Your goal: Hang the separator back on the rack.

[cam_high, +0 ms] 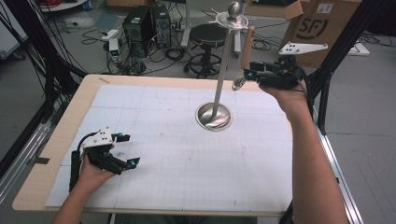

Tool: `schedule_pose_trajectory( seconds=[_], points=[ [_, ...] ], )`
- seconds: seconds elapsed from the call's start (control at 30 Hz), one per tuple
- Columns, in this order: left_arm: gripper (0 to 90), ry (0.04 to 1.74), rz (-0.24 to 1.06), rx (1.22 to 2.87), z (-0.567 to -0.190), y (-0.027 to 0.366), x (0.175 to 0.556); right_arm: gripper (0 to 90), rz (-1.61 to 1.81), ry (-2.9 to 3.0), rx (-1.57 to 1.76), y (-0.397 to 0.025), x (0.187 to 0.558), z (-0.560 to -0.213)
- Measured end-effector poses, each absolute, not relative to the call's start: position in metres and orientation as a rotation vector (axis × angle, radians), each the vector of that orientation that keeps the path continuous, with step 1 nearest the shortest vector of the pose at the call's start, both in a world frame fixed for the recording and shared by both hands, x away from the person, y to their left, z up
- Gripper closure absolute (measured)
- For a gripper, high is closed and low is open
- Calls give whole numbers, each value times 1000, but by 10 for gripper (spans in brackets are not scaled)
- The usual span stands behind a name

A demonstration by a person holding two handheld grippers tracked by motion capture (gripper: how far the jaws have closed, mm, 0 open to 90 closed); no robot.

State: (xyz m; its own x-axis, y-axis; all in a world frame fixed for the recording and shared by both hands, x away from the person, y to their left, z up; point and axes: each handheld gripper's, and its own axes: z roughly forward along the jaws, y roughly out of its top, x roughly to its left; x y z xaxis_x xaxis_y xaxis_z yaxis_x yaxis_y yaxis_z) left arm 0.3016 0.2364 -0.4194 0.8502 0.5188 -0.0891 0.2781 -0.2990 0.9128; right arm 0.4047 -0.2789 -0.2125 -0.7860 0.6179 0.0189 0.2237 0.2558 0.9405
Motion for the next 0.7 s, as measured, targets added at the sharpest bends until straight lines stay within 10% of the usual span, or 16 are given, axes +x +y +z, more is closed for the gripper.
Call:
schedule_pose_trajectory(
  seconds=[0.7],
  points=[
    [18,590,265,1897,-419,237,301,417,1491,2250,630,-278,365,-227]
  ],
)
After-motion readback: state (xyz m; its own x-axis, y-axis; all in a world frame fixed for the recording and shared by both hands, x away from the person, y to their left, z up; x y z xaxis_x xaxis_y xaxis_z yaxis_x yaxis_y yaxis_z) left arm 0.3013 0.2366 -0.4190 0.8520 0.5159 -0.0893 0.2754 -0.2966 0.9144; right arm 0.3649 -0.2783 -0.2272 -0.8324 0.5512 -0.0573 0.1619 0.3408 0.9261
